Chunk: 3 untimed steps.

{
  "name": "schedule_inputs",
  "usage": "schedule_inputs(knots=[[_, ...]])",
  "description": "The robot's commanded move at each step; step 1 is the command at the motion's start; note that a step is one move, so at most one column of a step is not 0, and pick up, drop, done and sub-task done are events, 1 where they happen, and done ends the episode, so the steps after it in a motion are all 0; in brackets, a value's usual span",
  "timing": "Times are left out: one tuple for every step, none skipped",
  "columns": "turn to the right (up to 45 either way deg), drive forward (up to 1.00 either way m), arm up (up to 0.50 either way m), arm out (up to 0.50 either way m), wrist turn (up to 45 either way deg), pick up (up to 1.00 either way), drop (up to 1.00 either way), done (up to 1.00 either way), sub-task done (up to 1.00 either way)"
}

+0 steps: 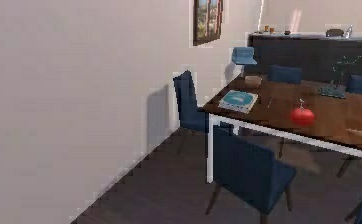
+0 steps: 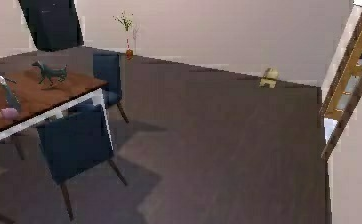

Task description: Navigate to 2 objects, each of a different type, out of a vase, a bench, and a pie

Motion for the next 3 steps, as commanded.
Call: schedule_inputs(knots=[[30.0,0.0,0.0,0.0,0.0,0.0,0.0,0.0,0.0],[0.0,0.1,0.0,0.0,0.0,0.0,0.0,0.0,0.0],[45.0,0.0,0.0,0.0,0.0,0.0,0.0,0.0,0.0]])
